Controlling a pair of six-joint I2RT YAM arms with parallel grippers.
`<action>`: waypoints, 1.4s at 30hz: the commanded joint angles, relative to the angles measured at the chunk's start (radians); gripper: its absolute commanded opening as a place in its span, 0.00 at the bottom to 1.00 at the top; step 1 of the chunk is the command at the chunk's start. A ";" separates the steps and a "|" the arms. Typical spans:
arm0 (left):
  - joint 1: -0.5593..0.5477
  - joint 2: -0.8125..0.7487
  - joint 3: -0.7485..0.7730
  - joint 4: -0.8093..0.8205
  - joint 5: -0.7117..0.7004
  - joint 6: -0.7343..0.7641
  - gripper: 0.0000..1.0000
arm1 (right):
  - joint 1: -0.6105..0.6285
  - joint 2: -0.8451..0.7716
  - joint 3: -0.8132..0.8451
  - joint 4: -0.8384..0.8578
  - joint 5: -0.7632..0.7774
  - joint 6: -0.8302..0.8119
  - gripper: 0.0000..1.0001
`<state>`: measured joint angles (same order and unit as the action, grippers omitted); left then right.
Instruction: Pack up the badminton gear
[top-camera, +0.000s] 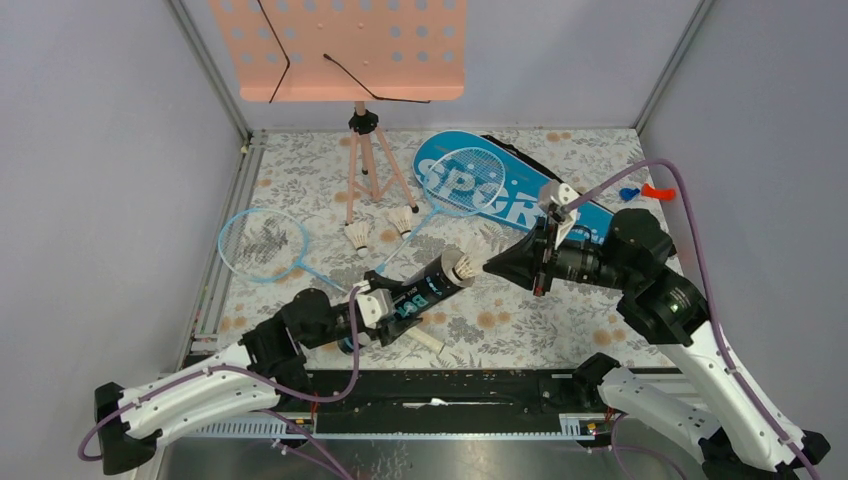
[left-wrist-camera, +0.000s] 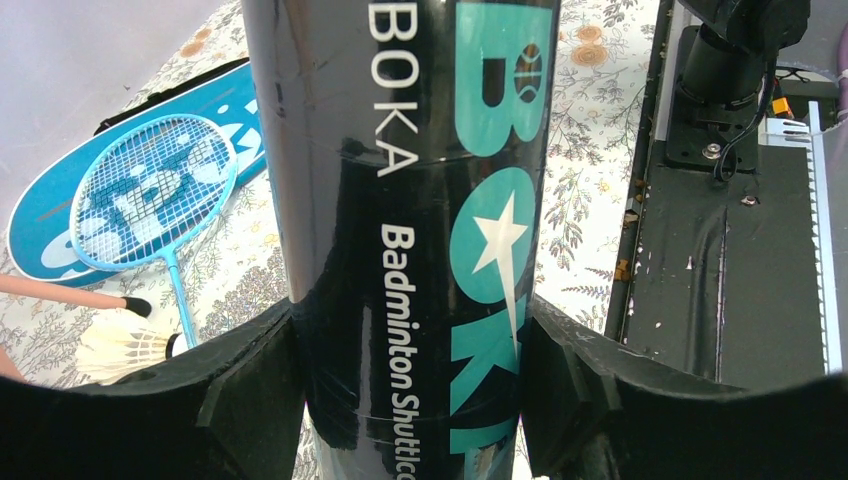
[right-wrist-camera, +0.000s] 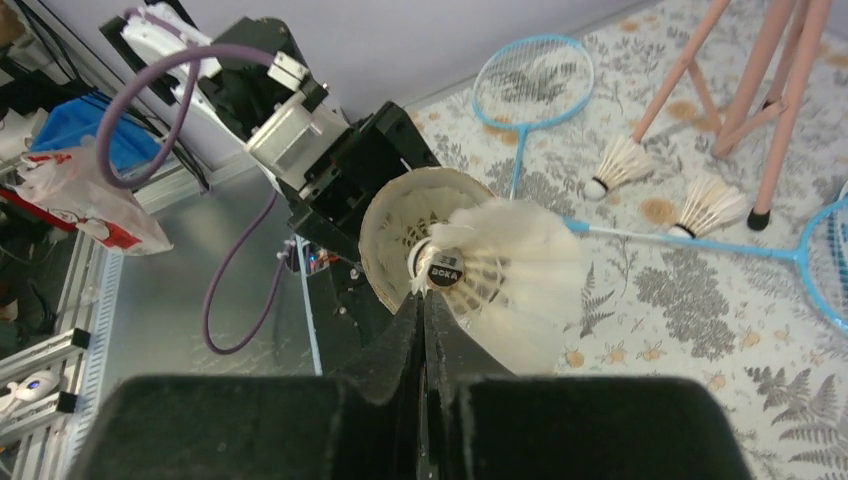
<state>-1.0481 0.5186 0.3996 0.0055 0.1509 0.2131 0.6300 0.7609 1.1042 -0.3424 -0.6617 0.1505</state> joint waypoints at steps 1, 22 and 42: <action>-0.001 0.009 0.034 0.100 0.039 0.024 0.11 | 0.032 0.009 0.019 -0.050 0.040 -0.040 0.00; -0.001 0.036 0.015 0.179 0.129 0.062 0.11 | 0.091 0.119 -0.098 0.131 -0.032 0.267 0.00; -0.002 0.077 0.032 0.192 0.190 0.066 0.11 | 0.160 0.175 -0.069 0.072 0.046 0.239 0.00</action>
<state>-1.0473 0.5922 0.3977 0.0582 0.2787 0.2653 0.7502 0.8856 1.0061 -0.2512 -0.6636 0.4118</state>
